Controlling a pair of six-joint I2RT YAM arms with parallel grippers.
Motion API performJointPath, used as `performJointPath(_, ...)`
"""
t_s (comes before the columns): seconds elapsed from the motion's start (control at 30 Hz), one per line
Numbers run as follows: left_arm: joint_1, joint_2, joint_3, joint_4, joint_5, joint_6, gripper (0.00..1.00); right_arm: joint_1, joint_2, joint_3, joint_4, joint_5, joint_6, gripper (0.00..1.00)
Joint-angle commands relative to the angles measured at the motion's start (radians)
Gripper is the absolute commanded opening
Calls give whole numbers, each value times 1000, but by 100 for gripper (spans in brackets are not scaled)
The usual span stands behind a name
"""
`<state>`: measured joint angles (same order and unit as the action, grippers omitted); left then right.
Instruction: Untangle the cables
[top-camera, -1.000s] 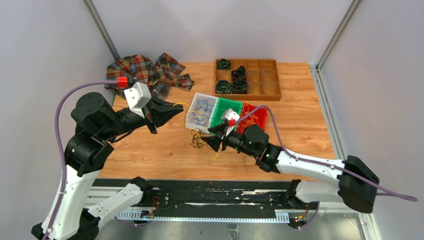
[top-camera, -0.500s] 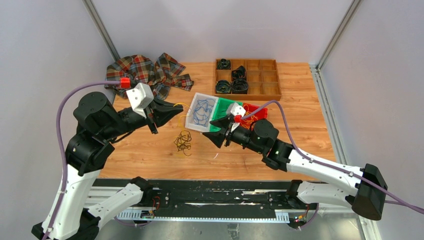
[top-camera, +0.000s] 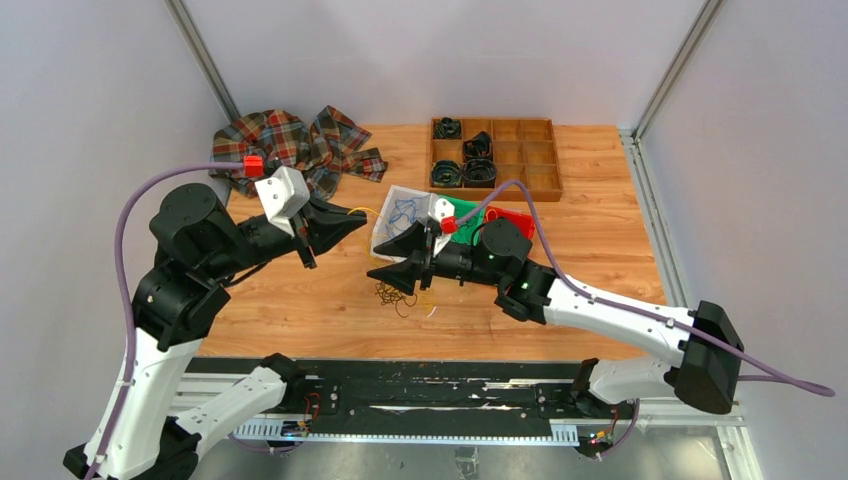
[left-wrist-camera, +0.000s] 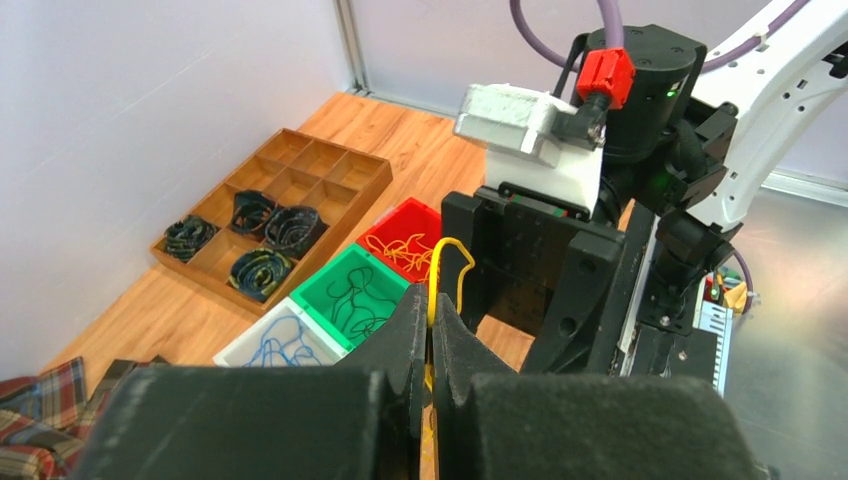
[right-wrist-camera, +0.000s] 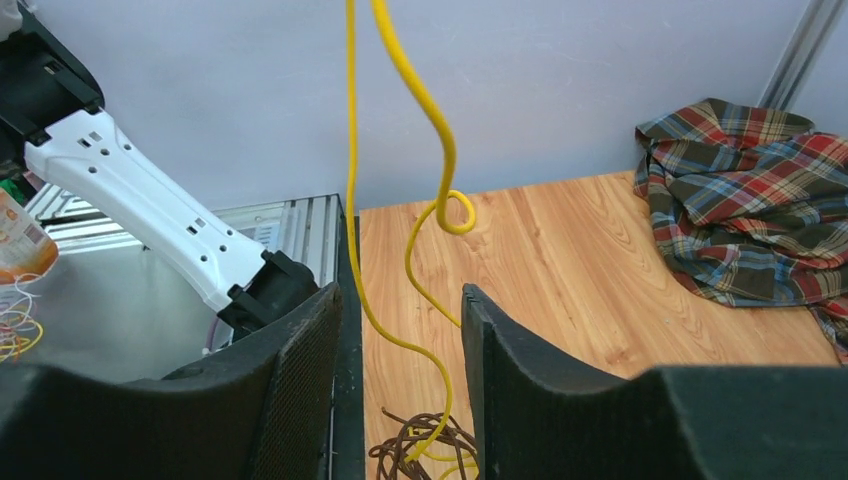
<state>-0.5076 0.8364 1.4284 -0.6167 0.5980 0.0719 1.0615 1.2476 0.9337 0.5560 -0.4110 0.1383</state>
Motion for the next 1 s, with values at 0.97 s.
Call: performJointPath(0.97, -5, 131, 302, -17, -125, 177, 1, 20, 317, -110, 301, -103, 209, 14)
